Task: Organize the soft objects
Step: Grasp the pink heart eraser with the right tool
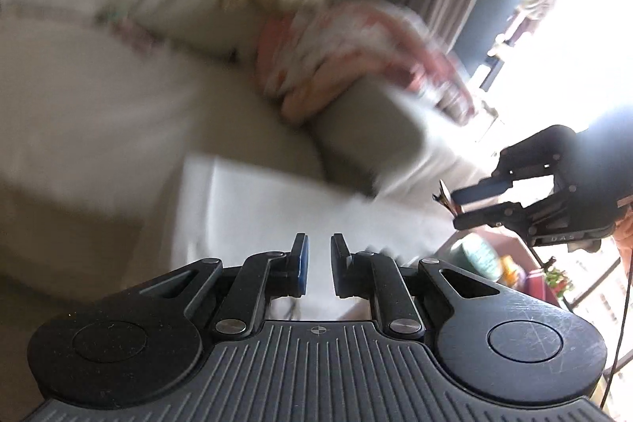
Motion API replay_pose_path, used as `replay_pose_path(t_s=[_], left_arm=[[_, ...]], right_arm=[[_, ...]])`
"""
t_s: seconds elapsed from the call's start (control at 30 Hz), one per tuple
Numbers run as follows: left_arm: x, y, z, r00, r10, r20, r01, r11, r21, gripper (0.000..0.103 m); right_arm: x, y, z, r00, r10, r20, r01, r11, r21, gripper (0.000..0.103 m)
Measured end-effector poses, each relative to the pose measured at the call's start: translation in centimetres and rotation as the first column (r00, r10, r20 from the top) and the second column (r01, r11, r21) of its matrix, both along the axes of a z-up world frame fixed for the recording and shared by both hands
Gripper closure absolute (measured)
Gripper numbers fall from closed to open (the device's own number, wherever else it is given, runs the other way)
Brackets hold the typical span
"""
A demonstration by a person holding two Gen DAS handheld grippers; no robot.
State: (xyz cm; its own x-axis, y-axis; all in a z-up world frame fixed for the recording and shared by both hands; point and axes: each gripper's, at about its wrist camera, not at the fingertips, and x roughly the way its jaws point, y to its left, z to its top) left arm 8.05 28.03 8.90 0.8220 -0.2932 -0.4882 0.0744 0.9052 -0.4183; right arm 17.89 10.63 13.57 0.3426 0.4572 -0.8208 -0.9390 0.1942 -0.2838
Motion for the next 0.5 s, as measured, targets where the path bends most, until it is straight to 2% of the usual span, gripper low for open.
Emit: replay_pose_path(t_s=[0.1, 0.17, 0.23, 0.3, 0.37, 0.43, 0.5], left_arm=[[-1.0, -0.9, 2.6, 1.0, 0.006, 0.015, -0.007, 0.999, 0.05, 0.089], [-1.0, -1.2, 2.1, 1.0, 0.019, -0.011, -0.019, 0.997, 0.068, 0.088], [-0.6, -1.4, 0.3, 0.997, 0.002, -0.079, 0.004, 0.998, 0.068, 0.086], [-0.4, -1.7, -2.0, 0.99, -0.007, -0.138, 0.017, 0.997, 0.075, 0.086], [-0.7, -2.2, -3.6, 0.988, -0.004, -0.155, 0.022, 0.993, 0.115, 0.086], [-0.7, -2.6, -4.7, 0.988, 0.02, -0.153, 0.003, 0.989, 0.15, 0.086], [-0.5, -2.8, -5.4, 0.988, 0.024, -0.15, 0.002, 0.985, 0.175, 0.085]], right_arm=[[-2.2, -2.5, 3.0, 0.998, -0.039, 0.058, 0.034, 0.996, 0.089, 0.084], [-3.4, -4.5, 4.2, 0.992, -0.096, 0.078, 0.082, 0.983, 0.163, 0.084], [-5.1, -6.0, 4.2, 0.978, -0.2, 0.06, 0.179, 0.951, 0.252, 0.084], [-6.0, -6.8, 2.7, 0.948, -0.317, -0.035, 0.314, 0.908, 0.277, 0.084], [-6.8, -7.3, 0.4, 0.903, -0.401, -0.152, 0.428, 0.87, 0.246, 0.084], [-7.9, -7.5, -2.8, 0.869, -0.441, -0.223, 0.484, 0.85, 0.206, 0.084], [-8.7, -7.5, -5.3, 0.847, -0.468, -0.253, 0.517, 0.836, 0.184, 0.084]])
